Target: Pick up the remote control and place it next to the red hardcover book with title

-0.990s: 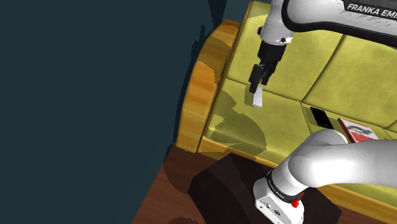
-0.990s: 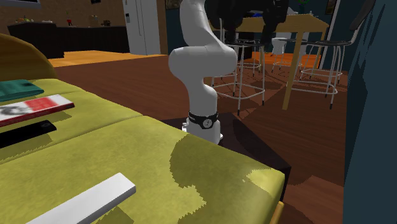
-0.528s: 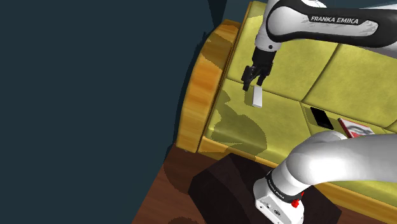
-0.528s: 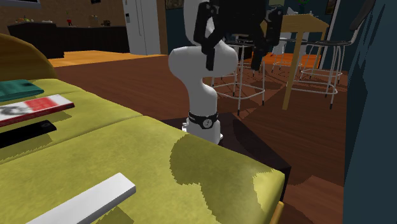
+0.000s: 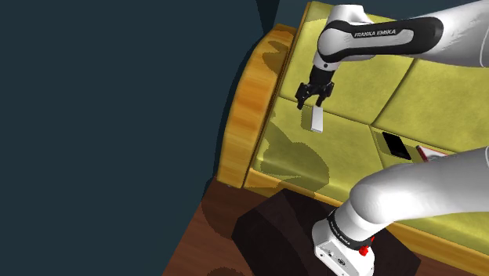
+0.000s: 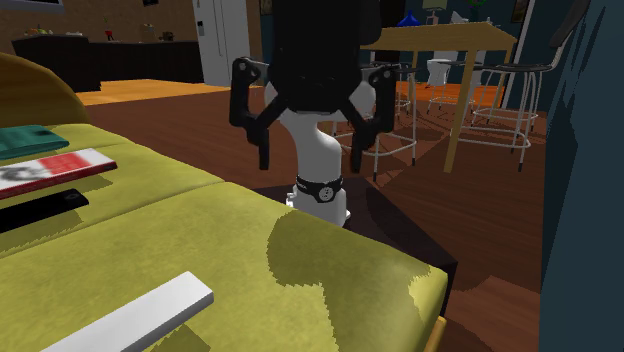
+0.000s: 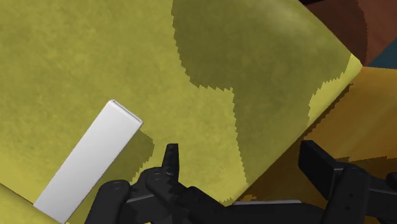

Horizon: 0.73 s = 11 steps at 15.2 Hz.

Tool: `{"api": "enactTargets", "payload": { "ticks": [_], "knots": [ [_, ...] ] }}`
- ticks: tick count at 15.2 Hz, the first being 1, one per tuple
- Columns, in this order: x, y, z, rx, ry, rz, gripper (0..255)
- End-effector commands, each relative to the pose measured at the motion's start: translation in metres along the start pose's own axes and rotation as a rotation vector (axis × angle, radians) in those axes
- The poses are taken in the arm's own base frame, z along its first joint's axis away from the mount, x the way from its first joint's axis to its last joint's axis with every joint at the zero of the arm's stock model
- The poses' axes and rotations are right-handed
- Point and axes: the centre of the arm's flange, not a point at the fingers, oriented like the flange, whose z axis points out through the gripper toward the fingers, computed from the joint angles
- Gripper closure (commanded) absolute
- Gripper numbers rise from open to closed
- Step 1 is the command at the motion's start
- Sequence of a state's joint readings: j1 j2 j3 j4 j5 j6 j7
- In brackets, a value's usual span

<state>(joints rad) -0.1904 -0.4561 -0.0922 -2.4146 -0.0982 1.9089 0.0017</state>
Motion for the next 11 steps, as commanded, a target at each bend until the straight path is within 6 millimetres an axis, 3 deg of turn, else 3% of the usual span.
{"api": "enactTargets", "payload": {
  "ticks": [1,11],
  "knots": [
    [0.011,0.018,0.011,0.001,0.011,0.056,0],
    [0.063,0.121,0.069,0.007,0.055,0.331,0]
  ]
}}
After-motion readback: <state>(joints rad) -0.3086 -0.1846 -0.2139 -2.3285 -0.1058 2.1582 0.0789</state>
